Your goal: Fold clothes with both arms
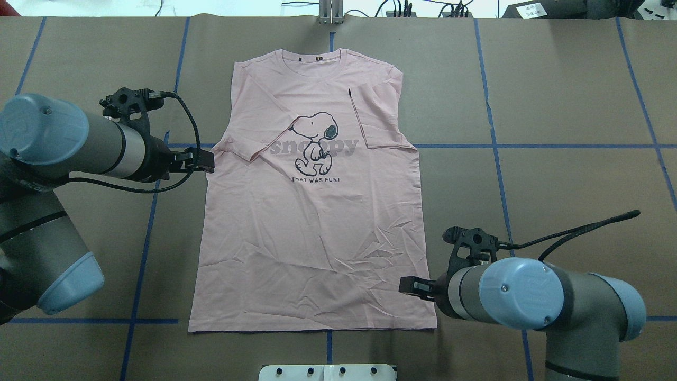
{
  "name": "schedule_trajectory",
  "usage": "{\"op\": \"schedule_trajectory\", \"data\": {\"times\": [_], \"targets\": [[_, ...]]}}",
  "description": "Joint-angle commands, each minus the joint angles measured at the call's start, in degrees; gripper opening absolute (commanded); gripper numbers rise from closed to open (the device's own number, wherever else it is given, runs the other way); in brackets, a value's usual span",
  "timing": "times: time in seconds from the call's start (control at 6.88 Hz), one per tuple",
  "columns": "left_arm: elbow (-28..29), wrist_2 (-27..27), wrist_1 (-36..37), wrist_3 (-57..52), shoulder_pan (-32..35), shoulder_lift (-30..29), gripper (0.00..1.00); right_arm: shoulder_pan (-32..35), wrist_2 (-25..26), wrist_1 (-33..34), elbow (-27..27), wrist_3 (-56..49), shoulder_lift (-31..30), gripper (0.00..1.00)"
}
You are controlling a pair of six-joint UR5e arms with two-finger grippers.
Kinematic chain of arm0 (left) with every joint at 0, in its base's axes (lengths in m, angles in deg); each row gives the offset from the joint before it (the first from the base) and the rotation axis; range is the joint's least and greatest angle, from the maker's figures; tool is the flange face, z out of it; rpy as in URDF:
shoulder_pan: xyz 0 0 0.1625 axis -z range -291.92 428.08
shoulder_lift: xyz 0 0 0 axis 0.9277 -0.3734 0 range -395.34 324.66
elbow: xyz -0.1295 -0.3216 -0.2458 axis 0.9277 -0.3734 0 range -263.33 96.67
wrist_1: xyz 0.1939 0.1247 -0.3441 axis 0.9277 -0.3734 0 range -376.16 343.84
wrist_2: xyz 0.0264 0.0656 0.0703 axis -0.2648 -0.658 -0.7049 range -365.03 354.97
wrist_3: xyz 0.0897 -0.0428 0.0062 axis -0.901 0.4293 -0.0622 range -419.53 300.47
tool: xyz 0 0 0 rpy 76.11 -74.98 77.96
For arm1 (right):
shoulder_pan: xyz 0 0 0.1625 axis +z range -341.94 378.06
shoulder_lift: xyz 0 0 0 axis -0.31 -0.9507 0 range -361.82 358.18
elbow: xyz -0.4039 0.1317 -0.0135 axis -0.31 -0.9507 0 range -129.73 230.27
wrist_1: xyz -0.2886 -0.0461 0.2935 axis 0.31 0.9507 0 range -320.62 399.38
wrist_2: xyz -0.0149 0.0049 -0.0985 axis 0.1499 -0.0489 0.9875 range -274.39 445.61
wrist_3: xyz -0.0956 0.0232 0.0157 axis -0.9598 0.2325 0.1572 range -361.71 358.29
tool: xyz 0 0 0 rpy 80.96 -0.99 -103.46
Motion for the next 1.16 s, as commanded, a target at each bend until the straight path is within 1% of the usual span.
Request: {"op": "schedule_trajectory", "data": {"times": [0.0, 0.15, 0.44, 0.58, 0.73, 0.87, 1.02], "targets": [[-0.05, 0.1, 0.11, 0.29, 0.05, -0.34, 1.0, -3.75, 2.77, 0.39, -1.56, 1.13, -0.07, 1.0], [-0.05, 0.1, 0.11, 0.47, 0.05, -0.17, 1.0, -3.93, 2.5, 0.4, -3.4, 1.13, 0.19, 1.0], [-0.14, 0.1, 0.11, 0.56, 0.05, 0.01, 1.0, -3.85, 1.98, 0.13, -4.56, 1.04, 0.02, 0.99], [-0.14, 0.1, 0.11, 0.56, 0.05, -0.08, 1.0, -3.85, 1.97, 0.13, -4.56, 1.04, 0.11, 0.97], [-0.14, 0.1, 0.11, 0.56, 0.05, -0.17, 1.0, -3.85, 1.71, 0.04, -4.39, 1.04, 0.37, 0.78], [-0.14, 0.1, 0.11, 0.56, 0.05, -0.25, 1.0, -3.76, 1.01, 0.04, -4.21, 1.04, 0.46, 0.46], [-0.14, 0.1, 0.11, 0.56, 0.05, -0.25, 1.0, -3.67, -0.21, 0.13, -3.86, 1.04, 0.29, 0.08]]}}
